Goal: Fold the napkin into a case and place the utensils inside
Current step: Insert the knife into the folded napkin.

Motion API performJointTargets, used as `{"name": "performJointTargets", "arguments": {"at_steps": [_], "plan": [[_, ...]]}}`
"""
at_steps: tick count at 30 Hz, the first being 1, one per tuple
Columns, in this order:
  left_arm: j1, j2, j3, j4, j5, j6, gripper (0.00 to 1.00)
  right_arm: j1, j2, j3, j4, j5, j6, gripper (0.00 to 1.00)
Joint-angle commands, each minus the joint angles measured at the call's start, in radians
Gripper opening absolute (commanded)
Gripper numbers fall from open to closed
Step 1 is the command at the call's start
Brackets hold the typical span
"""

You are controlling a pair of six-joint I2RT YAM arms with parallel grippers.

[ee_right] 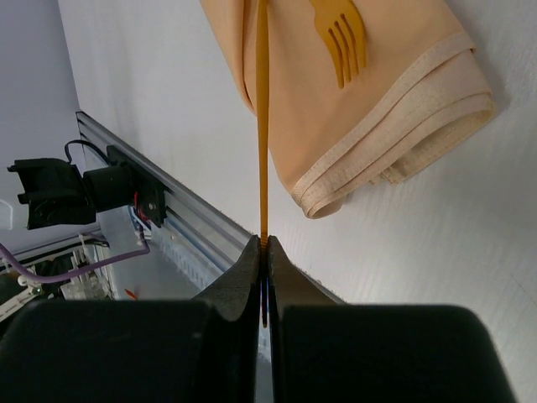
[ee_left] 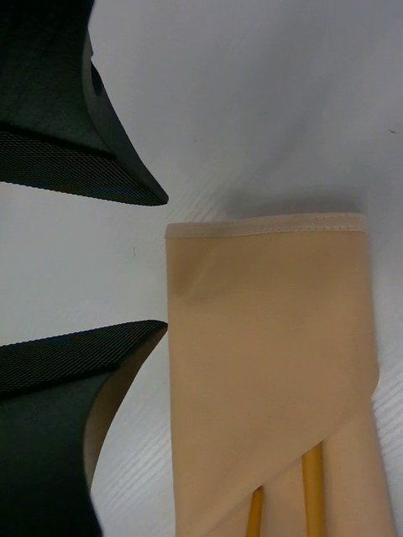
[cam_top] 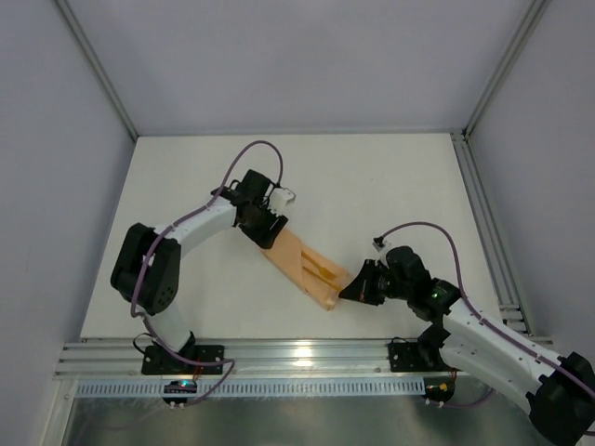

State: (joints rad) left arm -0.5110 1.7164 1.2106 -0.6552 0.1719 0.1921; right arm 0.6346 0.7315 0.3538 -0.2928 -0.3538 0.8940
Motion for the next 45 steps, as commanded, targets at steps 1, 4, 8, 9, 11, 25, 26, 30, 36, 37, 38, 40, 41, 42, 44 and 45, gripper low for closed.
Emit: {"name": "performJointTargets", "arguments": {"at_steps": [1,4,8,9,11,25,26,30,36,37,38,40,41,42,44,45], "plan": [[0.002,0.02,0.001,0.089,-0.025,-0.025,0.59,-0.003,0.035,-0.044,0.151,-0.01,0.037,0.03],[0.005,0.049,-0.008,0.112,-0.026,-0.022,0.56,-0.001,0.072,-0.09,0.24,-0.028,0.057,0.03],[0.017,0.08,-0.019,0.123,0.015,-0.019,0.46,-0.003,0.092,-0.157,0.351,-0.04,0.088,0.03],[0.017,0.086,-0.025,0.126,0.03,-0.02,0.44,-0.001,0.106,-0.17,0.371,-0.042,0.091,0.03],[0.017,0.091,-0.036,0.129,0.06,-0.016,0.42,-0.001,0.121,-0.194,0.418,-0.042,0.088,0.03],[0.017,0.077,-0.079,0.152,0.098,0.007,0.3,0.016,0.345,-0.096,0.515,-0.06,-0.01,0.03],[0.017,0.075,-0.079,0.152,0.098,0.006,0.31,0.017,0.362,-0.087,0.518,-0.063,-0.013,0.03],[0.017,0.068,-0.077,0.157,0.101,0.01,0.3,0.028,0.46,-0.027,0.529,-0.08,-0.018,0.03],[0.017,0.058,-0.08,0.167,0.095,0.018,0.29,0.033,0.581,0.025,0.52,-0.094,-0.02,0.03],[0.017,0.058,-0.077,0.166,0.097,0.021,0.29,0.033,0.597,0.03,0.527,-0.102,-0.018,0.03],[0.017,0.057,-0.079,0.166,0.097,0.023,0.29,0.034,0.612,0.033,0.535,-0.108,-0.015,0.03],[0.017,0.051,-0.079,0.166,0.095,0.029,0.3,0.034,0.64,0.045,0.549,-0.114,-0.015,0.03],[0.016,0.048,-0.082,0.166,0.097,0.035,0.3,0.037,0.644,0.051,0.55,-0.114,-0.015,0.03],[0.017,0.046,-0.085,0.167,0.097,0.036,0.3,0.036,0.652,0.062,0.55,-0.113,-0.017,0.03],[0.017,0.038,-0.089,0.167,0.1,0.04,0.29,0.039,0.667,0.076,0.547,-0.112,-0.021,0.03],[0.017,0.038,-0.091,0.169,0.098,0.041,0.3,0.039,0.677,0.086,0.544,-0.113,-0.024,0.03]]}}
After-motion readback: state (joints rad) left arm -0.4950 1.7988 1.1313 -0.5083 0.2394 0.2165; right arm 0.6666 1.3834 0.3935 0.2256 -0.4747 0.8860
